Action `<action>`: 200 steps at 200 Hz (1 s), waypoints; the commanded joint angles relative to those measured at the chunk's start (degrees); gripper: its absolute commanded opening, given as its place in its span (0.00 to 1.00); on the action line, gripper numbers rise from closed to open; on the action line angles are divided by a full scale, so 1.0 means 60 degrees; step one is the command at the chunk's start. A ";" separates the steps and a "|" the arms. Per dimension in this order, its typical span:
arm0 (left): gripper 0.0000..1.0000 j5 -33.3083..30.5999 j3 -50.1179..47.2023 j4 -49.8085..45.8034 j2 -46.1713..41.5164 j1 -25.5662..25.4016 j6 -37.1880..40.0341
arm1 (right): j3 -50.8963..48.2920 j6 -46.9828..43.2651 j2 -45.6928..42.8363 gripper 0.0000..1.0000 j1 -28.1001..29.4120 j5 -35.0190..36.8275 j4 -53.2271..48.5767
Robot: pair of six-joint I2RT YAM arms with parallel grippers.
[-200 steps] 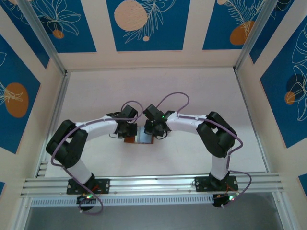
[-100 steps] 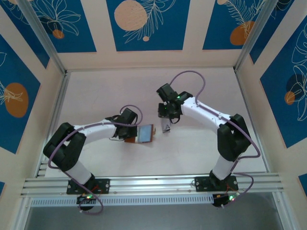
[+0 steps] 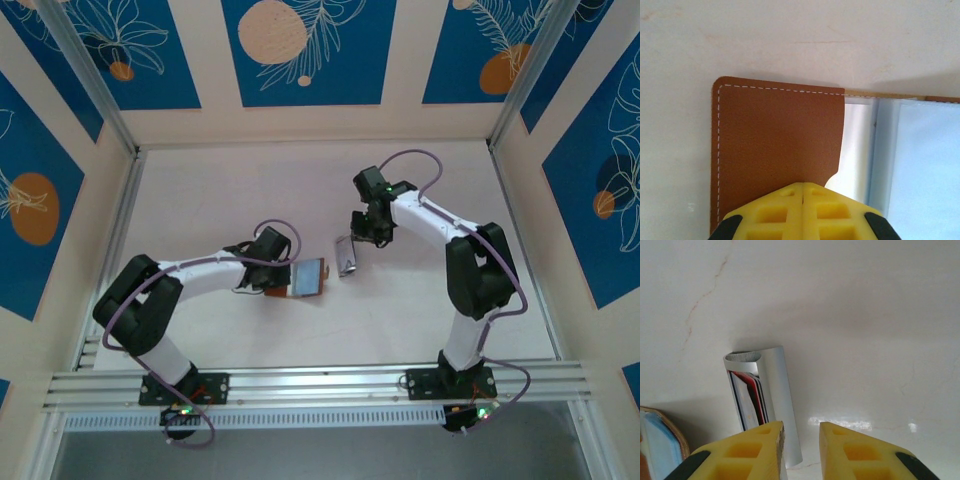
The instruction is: Put the credit cards into the card holder
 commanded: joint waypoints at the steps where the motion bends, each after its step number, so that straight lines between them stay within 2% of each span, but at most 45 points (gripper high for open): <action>1: 0.00 0.0251 -0.0220 -0.0392 0.0551 -0.0180 -0.0158 | 0.0001 -0.0230 -0.0039 0.25 0.0087 -0.0498 0.0287; 21: 0.00 0.0288 -0.0239 -0.0336 0.0626 -0.0182 -0.0185 | -0.0157 -0.0306 -0.0262 0.26 0.0311 -0.0315 0.0488; 75: 0.00 0.0362 -0.0224 -0.0227 0.0739 -0.0210 -0.0259 | 0.0284 -0.0424 0.0231 0.26 0.0715 0.0550 0.0140; 153: 0.00 0.0406 -0.0239 -0.0158 0.0786 -0.0209 -0.0259 | 0.0608 -0.0452 0.0720 0.26 0.1045 0.1029 -0.0076; 200: 0.00 0.0435 -0.0253 -0.0100 0.0842 -0.0200 -0.0277 | 0.0807 -0.0439 0.0690 0.26 0.1483 0.1954 -0.0467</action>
